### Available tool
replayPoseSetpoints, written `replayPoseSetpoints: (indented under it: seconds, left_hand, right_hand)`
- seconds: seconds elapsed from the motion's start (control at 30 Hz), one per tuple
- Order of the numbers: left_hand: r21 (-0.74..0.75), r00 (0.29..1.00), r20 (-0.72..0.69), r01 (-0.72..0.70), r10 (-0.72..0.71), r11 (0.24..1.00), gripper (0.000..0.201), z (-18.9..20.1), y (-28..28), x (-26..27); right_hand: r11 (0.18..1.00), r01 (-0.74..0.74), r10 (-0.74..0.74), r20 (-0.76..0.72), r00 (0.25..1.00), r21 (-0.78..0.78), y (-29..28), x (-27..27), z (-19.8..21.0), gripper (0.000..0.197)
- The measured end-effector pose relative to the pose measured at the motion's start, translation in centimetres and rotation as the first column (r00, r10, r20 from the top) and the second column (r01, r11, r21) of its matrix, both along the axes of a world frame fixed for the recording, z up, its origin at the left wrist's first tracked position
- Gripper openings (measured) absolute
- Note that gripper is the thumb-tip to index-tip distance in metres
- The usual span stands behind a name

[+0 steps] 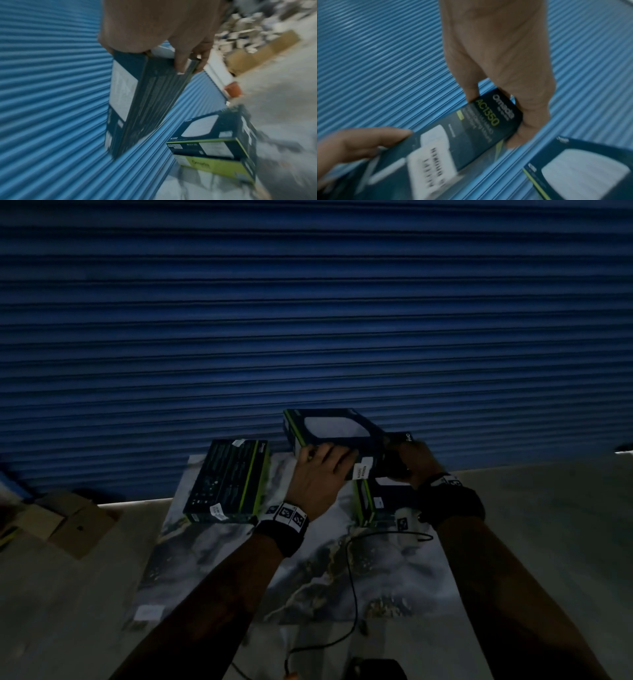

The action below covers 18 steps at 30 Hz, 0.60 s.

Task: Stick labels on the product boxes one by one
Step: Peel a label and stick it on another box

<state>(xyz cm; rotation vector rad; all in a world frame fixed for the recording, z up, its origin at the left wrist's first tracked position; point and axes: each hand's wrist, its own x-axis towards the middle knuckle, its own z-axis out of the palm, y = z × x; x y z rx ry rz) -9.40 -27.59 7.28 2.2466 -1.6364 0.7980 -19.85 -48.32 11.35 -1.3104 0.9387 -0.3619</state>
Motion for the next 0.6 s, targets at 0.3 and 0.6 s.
replayPoseSetpoints:
  seconds: [0.3,0.6]
  left_hand:
    - [-0.172,0.205,-0.976,-0.527,-0.072,0.832,0.101,-1.7,-5.1,1.1]
    - [-0.250,-0.046,-0.949,-0.490,-0.311,0.835,0.080,-7.6,-10.3,0.9]
  right_hand:
    - [0.995,0.086,-0.079,0.125,0.989,-0.055,-5.0,-3.3,-6.0,0.035]
    - [0.963,-0.208,0.223,0.077,0.972,-0.172,-9.9,-5.9,-8.7,0.057]
